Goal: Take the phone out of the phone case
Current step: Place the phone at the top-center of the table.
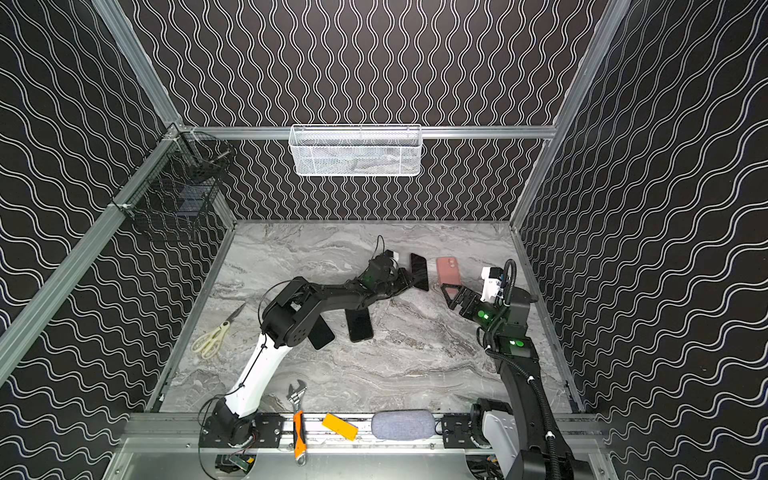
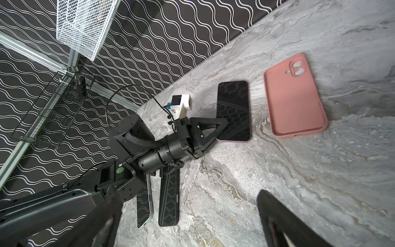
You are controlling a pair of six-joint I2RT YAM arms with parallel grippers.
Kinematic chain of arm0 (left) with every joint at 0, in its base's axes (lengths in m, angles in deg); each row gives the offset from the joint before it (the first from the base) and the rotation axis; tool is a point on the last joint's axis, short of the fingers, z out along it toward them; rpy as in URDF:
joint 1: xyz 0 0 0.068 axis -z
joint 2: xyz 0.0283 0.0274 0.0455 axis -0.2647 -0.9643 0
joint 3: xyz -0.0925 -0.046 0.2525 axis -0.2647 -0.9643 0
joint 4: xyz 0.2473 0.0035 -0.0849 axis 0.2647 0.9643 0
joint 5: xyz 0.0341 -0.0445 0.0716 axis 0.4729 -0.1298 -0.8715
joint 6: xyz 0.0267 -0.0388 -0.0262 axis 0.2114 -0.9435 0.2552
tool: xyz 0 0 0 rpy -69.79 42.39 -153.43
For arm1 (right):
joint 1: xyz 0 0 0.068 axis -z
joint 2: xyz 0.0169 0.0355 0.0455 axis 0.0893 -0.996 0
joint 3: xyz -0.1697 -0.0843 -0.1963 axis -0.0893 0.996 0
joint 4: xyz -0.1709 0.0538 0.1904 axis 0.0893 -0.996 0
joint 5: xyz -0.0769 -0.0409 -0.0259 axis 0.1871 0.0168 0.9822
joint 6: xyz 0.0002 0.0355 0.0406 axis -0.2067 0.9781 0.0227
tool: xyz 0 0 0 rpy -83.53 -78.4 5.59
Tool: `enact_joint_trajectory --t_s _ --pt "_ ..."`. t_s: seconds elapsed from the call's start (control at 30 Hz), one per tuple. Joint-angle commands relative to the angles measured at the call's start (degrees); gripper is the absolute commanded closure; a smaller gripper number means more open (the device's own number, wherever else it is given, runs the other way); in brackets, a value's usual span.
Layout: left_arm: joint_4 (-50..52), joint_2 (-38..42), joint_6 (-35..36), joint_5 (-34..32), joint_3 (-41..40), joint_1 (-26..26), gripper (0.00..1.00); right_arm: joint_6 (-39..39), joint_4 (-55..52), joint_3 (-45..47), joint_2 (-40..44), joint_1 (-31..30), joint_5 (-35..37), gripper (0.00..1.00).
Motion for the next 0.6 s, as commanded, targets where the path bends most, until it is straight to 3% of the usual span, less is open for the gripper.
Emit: enact_joint_trajectory --t_s 0.0,0.27,0.57 --pt "-2.7 0.4 1.9 -0.7 -0.2 -0.1 0.77 -1.2 -0.4 -0.3 0.9 0.0 0.5 0.01" --pt "-1.3 1.8 4.6 -1.4 -0.7 -0.2 0.68 2.1 3.0 2.7 6.7 0.0 5.8 0.01" --pt "4.1 4.9 10.6 -4.0 -1.3 -0.2 0.59 -3.1 -3.0 -1.2 1.5 0.0 3.0 0.01"
